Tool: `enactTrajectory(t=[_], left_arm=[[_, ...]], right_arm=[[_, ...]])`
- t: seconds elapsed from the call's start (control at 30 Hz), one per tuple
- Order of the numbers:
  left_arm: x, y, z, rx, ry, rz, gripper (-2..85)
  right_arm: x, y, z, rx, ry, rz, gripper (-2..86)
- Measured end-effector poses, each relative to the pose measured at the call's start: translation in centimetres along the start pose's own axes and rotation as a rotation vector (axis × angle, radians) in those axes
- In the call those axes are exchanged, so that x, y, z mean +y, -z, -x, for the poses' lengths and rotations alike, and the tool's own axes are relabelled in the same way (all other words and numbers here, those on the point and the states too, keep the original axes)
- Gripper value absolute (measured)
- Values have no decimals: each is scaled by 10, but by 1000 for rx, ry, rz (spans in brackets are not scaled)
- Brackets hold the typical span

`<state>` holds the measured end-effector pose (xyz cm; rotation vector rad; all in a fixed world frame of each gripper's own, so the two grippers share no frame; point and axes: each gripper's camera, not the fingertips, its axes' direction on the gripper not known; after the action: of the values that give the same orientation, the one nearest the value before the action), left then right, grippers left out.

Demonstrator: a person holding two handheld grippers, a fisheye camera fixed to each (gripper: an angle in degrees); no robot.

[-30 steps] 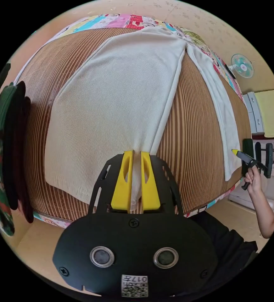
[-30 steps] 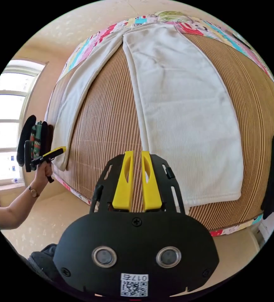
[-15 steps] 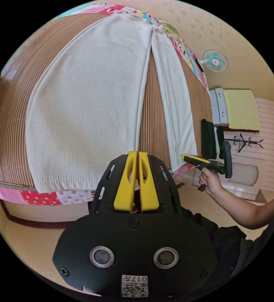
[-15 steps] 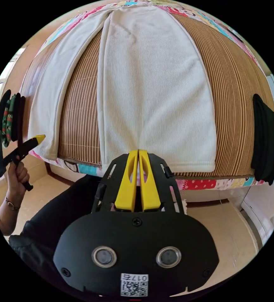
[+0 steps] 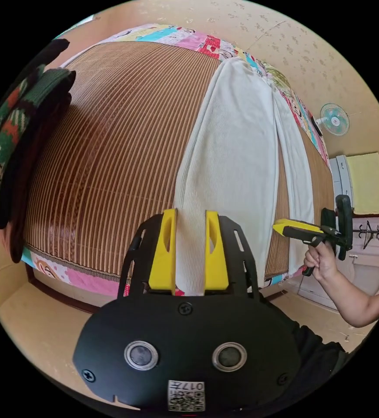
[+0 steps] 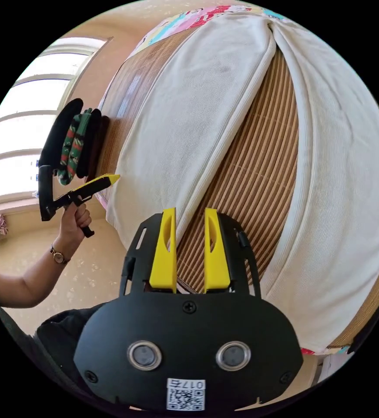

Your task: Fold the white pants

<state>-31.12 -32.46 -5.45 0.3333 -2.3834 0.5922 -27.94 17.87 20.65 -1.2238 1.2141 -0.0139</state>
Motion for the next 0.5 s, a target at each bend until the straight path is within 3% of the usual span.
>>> enactTrajectory(t=[0.13, 0.27, 0.37, 0.43, 0.5], left_arm=[[27, -6, -5, -74, -65, 46, 48], [63, -2, 1, -102, -98, 125, 49], [84, 11, 23, -58, 17, 154, 75], [95, 29, 34, -84, 89, 104, 81], [104, 46, 42, -106, 146, 37, 82]], right_arm=[[20, 1, 15, 0, -134, -55, 43], [58, 2, 44, 56, -19, 10, 36], [81, 35, 20, -122, -2, 49, 38], [103, 78, -9, -137, -47, -32, 45], [140, 142, -61, 43, -205, -174, 72]])
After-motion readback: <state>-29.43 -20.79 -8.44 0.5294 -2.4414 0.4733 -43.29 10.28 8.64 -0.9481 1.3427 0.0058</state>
